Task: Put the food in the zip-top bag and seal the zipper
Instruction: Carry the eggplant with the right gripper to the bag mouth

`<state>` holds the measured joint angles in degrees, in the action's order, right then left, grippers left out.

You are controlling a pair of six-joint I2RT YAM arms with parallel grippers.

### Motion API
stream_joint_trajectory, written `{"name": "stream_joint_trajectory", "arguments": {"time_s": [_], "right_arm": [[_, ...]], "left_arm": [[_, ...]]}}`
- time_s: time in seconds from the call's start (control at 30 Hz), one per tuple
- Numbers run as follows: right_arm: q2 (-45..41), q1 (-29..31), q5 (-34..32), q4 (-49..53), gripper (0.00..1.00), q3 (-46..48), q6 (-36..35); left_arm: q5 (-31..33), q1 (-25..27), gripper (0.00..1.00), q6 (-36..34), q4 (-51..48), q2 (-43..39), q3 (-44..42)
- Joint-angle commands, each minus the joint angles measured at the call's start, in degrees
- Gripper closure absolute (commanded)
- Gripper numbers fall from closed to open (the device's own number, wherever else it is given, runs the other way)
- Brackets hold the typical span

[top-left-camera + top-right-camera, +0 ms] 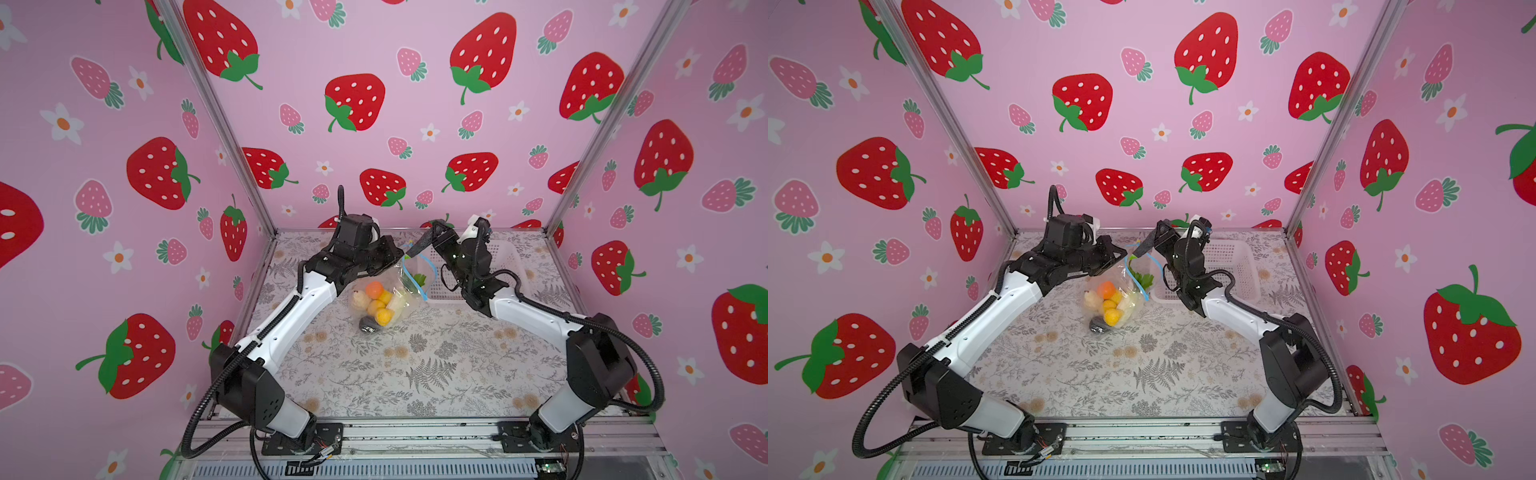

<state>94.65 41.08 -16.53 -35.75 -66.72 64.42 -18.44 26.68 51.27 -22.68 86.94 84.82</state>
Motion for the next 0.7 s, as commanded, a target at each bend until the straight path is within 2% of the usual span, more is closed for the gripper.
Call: {"name": "stream_joint_trajectory", "arguments": {"time_s": [0.0, 0.33, 0.67], "right_arm": [[1.15, 1.13, -0.9, -0.64, 0.75, -2.56, -0.74], [4.43, 3.0, -0.18, 1.01, 0.73, -4.98, -1.96], [0.44, 4.68, -0.75, 2.44, 0.72, -1.09, -3.29]], "left_arm": [[0.01, 0.09, 1.0, 0.5, 1.93, -1.27, -0.22], [-0.11, 0.13, 1.0, 0.49, 2.03, -1.43, -0.59], [-0.16, -0.31, 1.0, 0.5, 2.54, -1.56, -0.62]]}}
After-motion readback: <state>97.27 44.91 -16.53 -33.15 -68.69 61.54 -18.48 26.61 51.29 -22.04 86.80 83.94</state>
